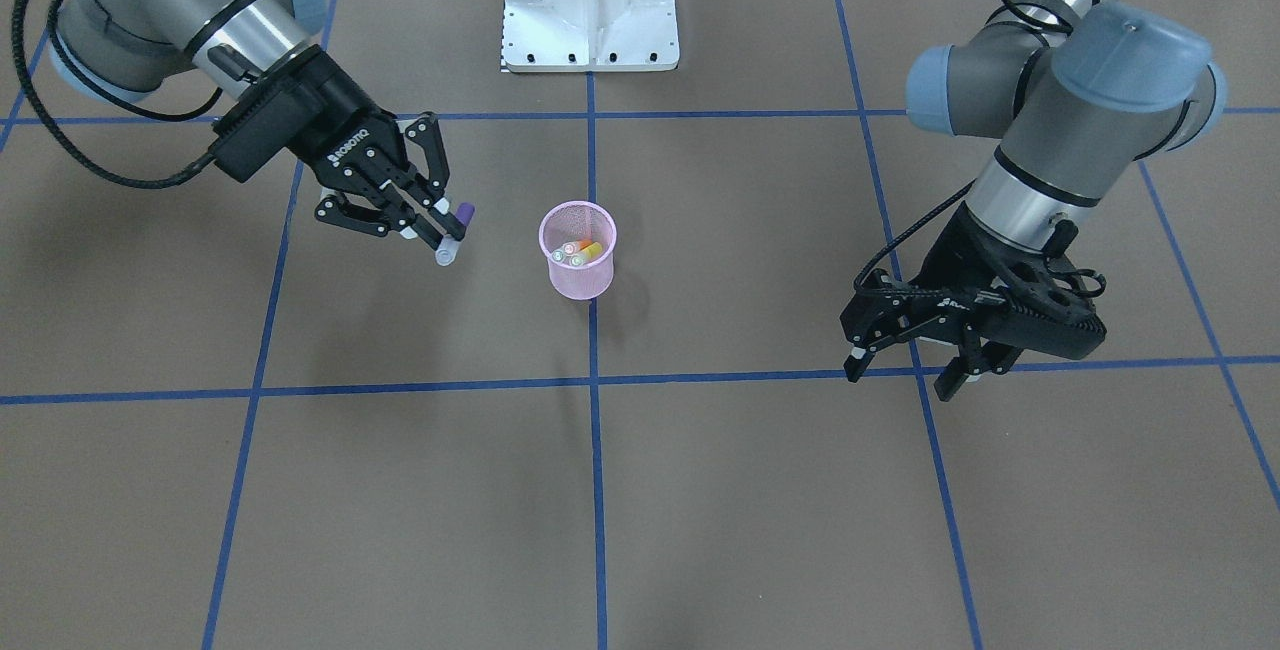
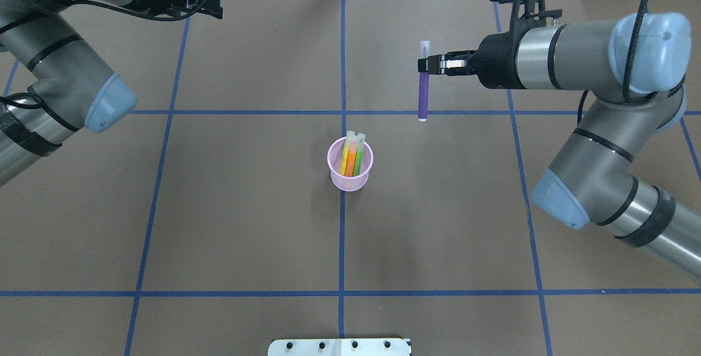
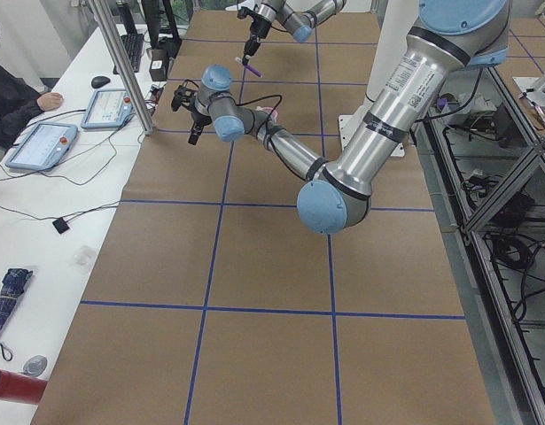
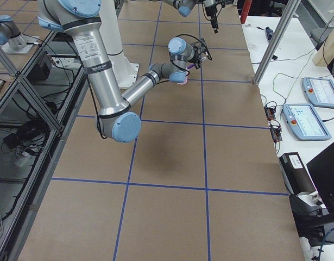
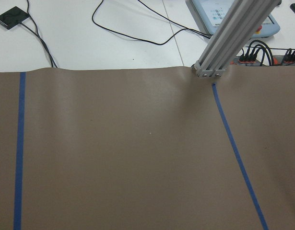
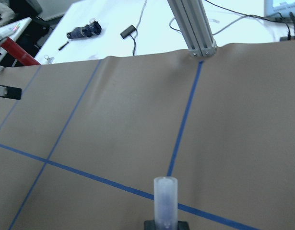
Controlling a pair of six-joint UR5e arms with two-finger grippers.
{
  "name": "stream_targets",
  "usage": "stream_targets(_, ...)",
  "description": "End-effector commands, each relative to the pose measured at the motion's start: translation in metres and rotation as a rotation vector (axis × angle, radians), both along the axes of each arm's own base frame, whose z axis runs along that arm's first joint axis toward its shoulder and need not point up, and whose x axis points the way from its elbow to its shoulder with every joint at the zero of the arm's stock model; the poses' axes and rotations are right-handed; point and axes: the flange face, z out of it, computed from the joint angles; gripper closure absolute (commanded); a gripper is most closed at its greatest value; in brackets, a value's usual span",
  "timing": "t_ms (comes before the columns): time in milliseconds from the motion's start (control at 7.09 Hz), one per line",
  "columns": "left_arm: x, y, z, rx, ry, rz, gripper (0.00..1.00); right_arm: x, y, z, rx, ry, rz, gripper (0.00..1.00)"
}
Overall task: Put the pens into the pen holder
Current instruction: 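Carry the purple marker with the right gripper over the lavender cup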
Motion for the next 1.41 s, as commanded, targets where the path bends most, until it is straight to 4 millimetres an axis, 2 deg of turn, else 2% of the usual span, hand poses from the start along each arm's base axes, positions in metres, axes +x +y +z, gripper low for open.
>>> stream_targets(0, -0.008, -0.001, 0.020, 0.002, -0.030, 0.004, 0.06, -0.041, 0.030, -0.027, 0.063, -0.081, 0.061, 1.00)
stream_targets(141, -0.008, 0.000, 0.023, -0.001, -0.033, 0.004, 0.06, -0.051, 0.035, -0.038, 0.071, -0.092, 0.092, 1.00)
stream_targets(282, -0.008, -0.001, 0.027, -0.008, -0.037, 0.005, 0.06, -0.073, 0.044, -0.037, 0.079, -0.076, 0.108, 1.00)
stream_targets(847, -0.006, -0.005, 0.036, -0.014, -0.048, 0.006, 0.06, -0.112, 0.049, -0.016, 0.138, 0.029, 0.100, 1.00)
stream_targets(1270, -0.006, -0.005, 0.036, -0.005, -0.053, 0.012, 0.06, -0.142, 0.070, 0.003, 0.148, 0.048, 0.088, 1.00)
